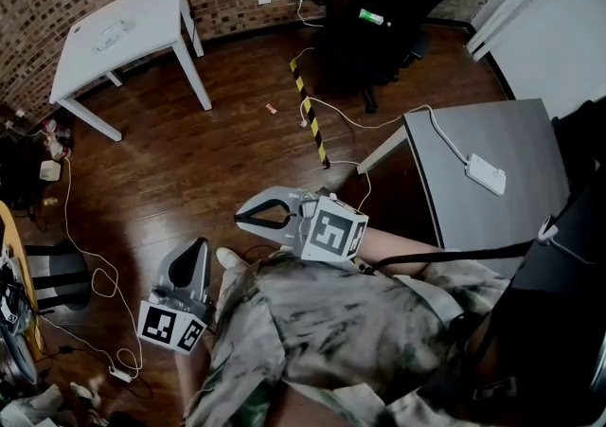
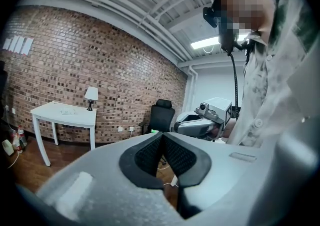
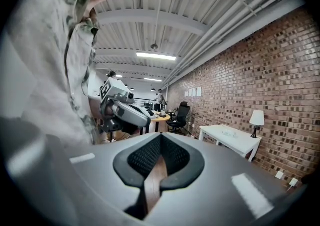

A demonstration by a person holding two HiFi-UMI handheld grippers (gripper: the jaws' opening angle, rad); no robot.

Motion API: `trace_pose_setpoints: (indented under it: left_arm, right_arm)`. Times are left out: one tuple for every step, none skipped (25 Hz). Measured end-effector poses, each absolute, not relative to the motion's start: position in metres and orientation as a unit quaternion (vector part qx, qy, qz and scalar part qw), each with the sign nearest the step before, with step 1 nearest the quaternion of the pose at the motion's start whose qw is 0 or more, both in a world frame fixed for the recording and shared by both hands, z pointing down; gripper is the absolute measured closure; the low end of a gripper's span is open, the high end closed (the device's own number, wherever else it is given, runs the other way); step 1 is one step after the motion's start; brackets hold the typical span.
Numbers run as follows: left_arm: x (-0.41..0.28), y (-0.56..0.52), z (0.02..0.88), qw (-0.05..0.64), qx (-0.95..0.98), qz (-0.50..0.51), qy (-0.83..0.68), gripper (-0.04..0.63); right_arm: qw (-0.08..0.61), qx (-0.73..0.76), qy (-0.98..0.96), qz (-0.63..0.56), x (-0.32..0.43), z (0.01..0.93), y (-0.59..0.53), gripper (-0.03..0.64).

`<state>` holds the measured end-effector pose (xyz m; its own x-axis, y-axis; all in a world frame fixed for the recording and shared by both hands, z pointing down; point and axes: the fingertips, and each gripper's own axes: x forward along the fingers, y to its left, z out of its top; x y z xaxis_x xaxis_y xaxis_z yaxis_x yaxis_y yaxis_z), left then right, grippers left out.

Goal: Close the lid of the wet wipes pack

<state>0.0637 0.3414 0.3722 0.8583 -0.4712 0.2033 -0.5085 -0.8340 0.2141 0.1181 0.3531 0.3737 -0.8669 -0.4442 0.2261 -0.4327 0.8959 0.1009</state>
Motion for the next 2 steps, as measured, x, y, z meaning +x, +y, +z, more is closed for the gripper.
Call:
trace_pose_setpoints:
  left_arm:
    - [0.0609,0.3386,0.3731,0.132,0.955,0.071,-0.257,0.592]
    - [0.0582,0.3358,0.374,0.133,0.955,0.071,-0.257,0.592]
  right_arm:
    - [0.123,0.227,-0.966,-0.023,0.1154,0.3745,0.3506,0.614]
    - [0.124,0.226,-0.966,-0.022,0.1128,0.3754,0.3482,0.614]
